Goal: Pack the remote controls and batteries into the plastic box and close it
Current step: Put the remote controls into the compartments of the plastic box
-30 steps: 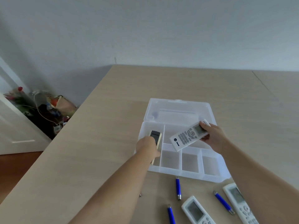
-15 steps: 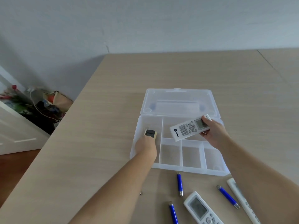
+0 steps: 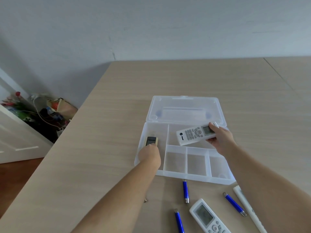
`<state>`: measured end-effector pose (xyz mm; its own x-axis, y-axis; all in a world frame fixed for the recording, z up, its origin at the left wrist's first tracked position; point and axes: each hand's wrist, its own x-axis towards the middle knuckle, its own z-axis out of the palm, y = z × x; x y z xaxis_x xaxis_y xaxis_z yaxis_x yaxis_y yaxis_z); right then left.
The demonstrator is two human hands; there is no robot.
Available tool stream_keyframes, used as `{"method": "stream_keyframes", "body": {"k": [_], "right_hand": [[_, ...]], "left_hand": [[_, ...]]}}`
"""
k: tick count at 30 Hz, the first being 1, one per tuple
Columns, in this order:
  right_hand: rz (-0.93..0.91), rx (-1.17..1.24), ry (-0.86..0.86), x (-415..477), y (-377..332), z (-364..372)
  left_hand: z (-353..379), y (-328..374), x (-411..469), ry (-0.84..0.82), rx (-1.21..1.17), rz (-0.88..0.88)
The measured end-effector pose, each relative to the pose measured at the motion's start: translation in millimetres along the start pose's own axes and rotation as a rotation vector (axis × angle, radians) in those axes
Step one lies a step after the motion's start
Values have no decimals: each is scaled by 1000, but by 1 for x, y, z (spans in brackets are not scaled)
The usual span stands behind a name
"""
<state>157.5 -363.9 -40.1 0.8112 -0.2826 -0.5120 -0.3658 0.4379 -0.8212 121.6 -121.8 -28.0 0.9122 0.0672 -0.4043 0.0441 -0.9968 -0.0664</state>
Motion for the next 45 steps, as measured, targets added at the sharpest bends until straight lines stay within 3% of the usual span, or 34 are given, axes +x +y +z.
{"method": "stream_keyframes", "body": {"k": [6, 10, 12, 16, 23, 25, 31, 41, 43, 45], "right_hand": [[45, -143, 93, -3, -4, 3], [54, -249, 105, 2, -1, 9], [87, -289, 99, 6, 2, 14], [152, -363, 87, 14, 8, 26], [43, -1234, 37, 6, 12, 37], [-3, -1373, 69, 3, 17, 37], [-67, -1332, 169, -1, 22, 37], [-94, -1346, 132, 1, 19, 35], [-147, -1339, 118, -1, 17, 34], [-284, -1304, 135, -7, 10, 29]], "left_hand": [[-44, -5, 8, 1, -271, 110], [-55, 15, 10, -285, -587, 14], [-48, 23, 11, -351, -583, 10], [-37, 27, 15, -257, -489, 32], [-34, 30, 17, -226, -407, 70], [-33, 31, 14, -199, -404, 73], [-35, 32, 12, -189, -393, 87], [-39, 35, 10, -217, -281, 100], [-38, 31, 11, -225, -293, 92], [-42, 31, 6, -128, -214, 128]]}}
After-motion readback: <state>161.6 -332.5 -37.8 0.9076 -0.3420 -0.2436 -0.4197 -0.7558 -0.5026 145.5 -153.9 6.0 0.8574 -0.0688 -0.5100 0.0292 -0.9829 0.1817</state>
